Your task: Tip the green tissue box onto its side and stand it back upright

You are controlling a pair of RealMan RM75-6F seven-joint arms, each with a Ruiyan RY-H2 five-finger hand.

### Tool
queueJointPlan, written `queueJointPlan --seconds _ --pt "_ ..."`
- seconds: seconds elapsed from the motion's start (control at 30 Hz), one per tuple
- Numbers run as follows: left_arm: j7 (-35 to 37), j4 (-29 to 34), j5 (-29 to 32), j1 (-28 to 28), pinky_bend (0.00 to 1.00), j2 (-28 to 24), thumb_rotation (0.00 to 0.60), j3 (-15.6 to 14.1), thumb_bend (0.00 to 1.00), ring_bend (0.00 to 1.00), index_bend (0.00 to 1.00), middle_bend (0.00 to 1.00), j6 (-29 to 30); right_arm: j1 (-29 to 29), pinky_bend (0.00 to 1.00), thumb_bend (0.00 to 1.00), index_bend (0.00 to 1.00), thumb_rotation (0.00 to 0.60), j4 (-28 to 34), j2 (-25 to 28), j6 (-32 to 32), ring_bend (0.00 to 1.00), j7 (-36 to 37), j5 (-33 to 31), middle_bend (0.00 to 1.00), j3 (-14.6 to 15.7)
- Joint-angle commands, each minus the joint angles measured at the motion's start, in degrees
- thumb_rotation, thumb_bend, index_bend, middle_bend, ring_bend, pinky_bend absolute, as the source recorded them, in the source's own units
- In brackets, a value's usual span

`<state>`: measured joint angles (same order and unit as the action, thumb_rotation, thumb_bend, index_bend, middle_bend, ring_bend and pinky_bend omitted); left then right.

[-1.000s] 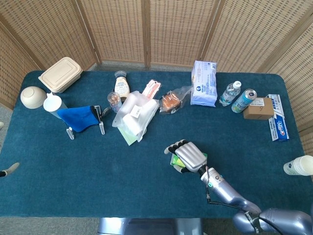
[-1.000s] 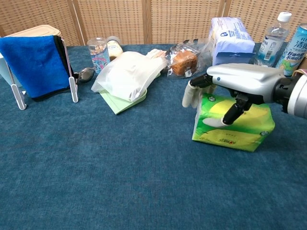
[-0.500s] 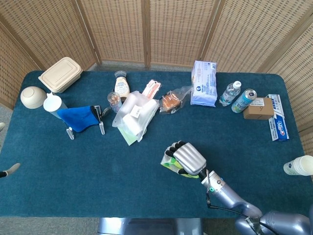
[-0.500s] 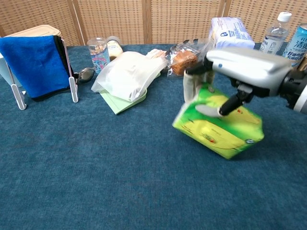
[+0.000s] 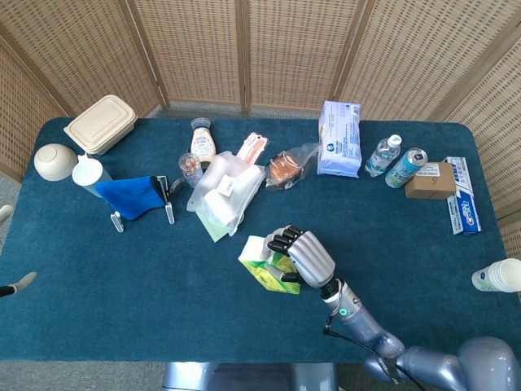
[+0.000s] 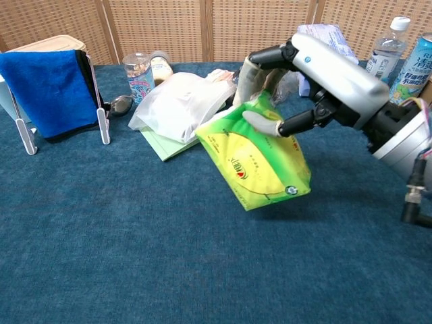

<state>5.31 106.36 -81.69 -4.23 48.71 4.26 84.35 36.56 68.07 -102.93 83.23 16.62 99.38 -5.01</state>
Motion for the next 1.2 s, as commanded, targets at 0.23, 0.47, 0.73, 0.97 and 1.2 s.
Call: queueJointPlan --seconds 0.23,0.47,0.73,0.97,1.2 --pt "0.12 -0.17 0.42 -0.11 0.00 0.02 0.600 0.10 0.02 0.00 0.03 0.00 -0.26 -0.32 0.47 0.59 0.58 0.600 -7.73 -3.55 2.22 0.45 4.41 0.91 0.53 0.83" --pt "0.18 -0.08 0.47 0.04 0.00 -0.05 0.600 0.08 0.02 0.00 0.03 0.00 -0.07 -1.57 0.46 0.60 0.57 0.600 -12.43 -3.28 3.57 0.39 7.16 1.96 0.51 3.26" --pt "-0.47 0.46 0.30 -0.05 0.00 0.12 0.600 -0.05 0.02 0.00 0.03 0.00 -0.22 -2.84 0.36 0.42 0.21 0.600 -17.05 0.25 6.03 0.15 9.46 5.55 0.23 7.66" --pt "-0.45 0.58 0.47 -0.01 0.00 0.07 0.600 -0.01 0.02 0.00 0.03 0.00 -0.19 -3.35 0.22 0.28 0.04 0.600 -15.45 4.20 6.78 0.00 9.11 7.50 0.03 10.17" --pt "-0.03 0.67 0.01 0.13 0.00 -0.08 0.600 -0.15 0.02 0.00 0.03 0.00 0.03 -3.91 0.13 0.19 0.00 0.600 -8.50 9.26 6.42 0.00 4.88 8.13 0.00 11.24"
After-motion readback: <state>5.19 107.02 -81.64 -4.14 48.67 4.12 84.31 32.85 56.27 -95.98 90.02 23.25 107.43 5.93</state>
